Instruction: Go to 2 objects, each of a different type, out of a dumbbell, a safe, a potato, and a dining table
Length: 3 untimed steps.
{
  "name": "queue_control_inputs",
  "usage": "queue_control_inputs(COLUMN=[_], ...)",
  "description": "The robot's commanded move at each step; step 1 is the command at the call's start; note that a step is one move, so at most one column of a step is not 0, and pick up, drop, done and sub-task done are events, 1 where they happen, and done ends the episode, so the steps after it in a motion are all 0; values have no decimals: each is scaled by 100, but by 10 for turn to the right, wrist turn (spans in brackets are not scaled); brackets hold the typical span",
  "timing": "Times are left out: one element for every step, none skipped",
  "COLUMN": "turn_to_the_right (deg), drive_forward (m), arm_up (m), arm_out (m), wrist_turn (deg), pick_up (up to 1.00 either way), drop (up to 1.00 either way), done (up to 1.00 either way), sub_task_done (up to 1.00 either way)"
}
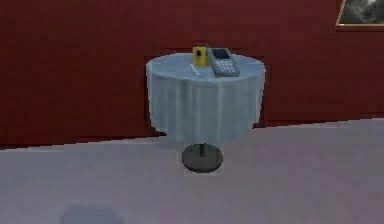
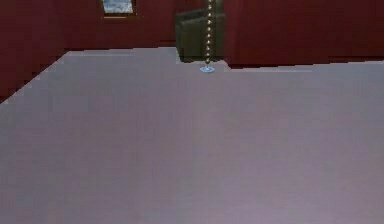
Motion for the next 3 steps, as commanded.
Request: queue_control_inputs(turn_to_the_right=[30,0,0], drive_forward=[0,45,0], arm_up=[0,0,0], arm_out=[0,0,0], wrist_turn=[0,0,0], pick_up=[0,0,0], drop=[0,0,0], done=[0,0,0], sub_task_done=[0,0,100])
